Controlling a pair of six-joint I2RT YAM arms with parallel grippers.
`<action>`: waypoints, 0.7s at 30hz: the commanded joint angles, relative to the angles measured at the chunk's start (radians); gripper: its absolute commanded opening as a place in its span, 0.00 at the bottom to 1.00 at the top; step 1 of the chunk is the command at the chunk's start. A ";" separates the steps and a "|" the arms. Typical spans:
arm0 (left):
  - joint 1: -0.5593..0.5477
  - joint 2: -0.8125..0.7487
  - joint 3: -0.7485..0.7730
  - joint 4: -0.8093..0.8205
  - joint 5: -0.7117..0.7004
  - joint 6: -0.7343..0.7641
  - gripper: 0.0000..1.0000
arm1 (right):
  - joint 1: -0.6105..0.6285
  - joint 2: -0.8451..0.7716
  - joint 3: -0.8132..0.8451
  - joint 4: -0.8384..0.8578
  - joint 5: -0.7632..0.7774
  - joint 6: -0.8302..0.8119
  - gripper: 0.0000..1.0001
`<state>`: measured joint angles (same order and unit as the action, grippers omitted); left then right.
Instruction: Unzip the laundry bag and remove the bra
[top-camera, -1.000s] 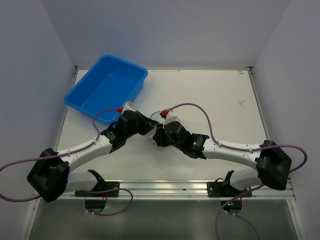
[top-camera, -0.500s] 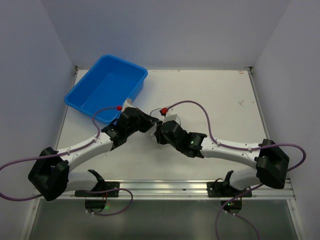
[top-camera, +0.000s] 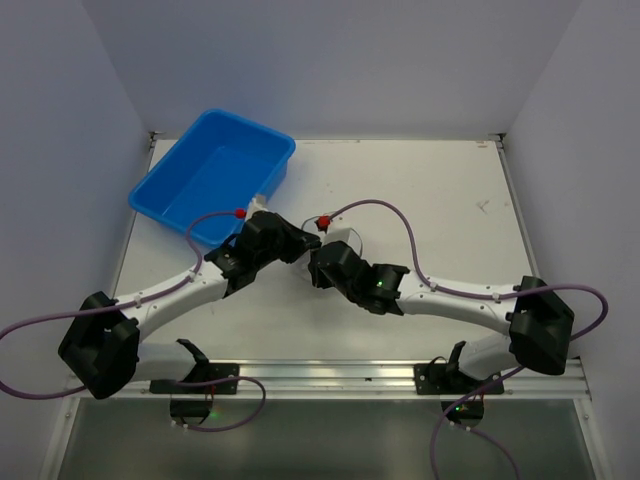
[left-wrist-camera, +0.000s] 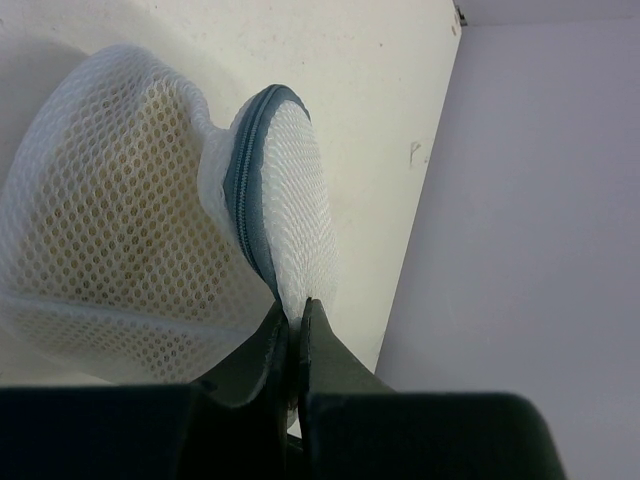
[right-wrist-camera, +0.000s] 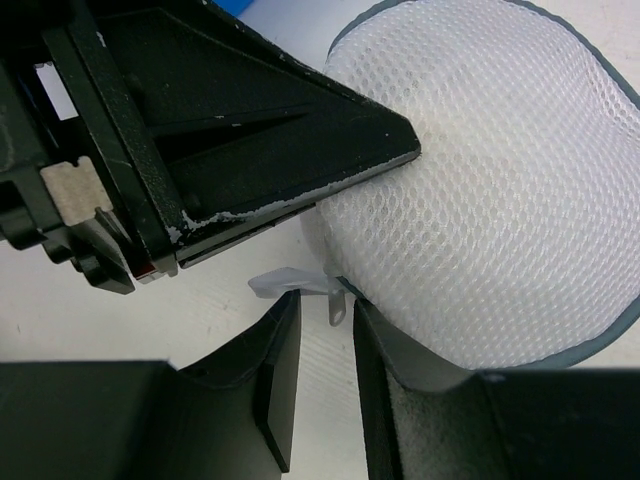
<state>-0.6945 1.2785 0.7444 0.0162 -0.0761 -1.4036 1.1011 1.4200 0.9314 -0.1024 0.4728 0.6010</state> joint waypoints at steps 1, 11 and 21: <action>-0.016 0.002 0.041 -0.015 0.010 -0.009 0.00 | 0.005 0.007 0.055 0.024 0.076 -0.004 0.31; -0.017 -0.007 0.041 -0.015 0.015 -0.008 0.00 | 0.006 0.026 0.075 -0.029 0.145 0.023 0.29; -0.017 -0.024 0.029 -0.061 -0.001 0.032 0.00 | 0.008 -0.026 0.021 -0.071 0.162 0.020 0.00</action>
<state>-0.6964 1.2789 0.7506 -0.0010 -0.0753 -1.3987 1.1130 1.4384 0.9638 -0.1722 0.5518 0.6178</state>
